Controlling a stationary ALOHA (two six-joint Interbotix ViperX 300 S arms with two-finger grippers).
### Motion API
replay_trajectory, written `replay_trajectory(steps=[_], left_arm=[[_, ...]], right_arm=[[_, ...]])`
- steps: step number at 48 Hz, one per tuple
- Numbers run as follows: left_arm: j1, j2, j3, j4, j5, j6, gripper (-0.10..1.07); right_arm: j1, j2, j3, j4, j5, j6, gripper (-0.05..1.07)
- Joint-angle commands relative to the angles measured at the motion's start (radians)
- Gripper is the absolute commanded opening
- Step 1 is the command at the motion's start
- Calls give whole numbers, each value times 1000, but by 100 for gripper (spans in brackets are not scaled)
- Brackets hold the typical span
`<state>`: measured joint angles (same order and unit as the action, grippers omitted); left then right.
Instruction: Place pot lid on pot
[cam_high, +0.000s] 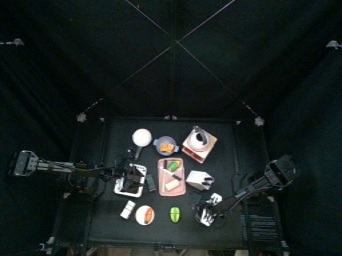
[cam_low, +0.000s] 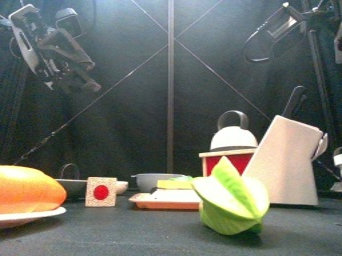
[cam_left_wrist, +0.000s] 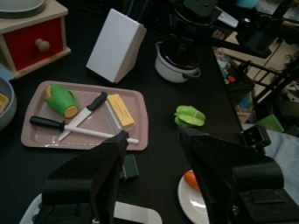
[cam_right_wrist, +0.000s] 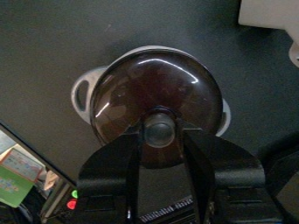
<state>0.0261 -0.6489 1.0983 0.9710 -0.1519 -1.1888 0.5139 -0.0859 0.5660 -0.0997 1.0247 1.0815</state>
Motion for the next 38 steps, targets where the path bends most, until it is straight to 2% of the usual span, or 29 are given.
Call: replay_trajectory(steps=[1, 19, 33, 38], left_arm=[[-2, -2, -12, -2, -5, 2, 87], [-2, -2, -12, -2, -3, 2, 87], [-2, -2, -11, -2, -5, 2, 87], [-2, -2, -11, -2, -5, 2, 87]], right_arm=[[-5, -18, -9, -2, -6, 2, 63], [-5, -21, -48, -14, 31, -2, 88], [-5, -28, -95, -40, 69, -12, 89], [0, -58, -97, -97, 91, 3, 89]])
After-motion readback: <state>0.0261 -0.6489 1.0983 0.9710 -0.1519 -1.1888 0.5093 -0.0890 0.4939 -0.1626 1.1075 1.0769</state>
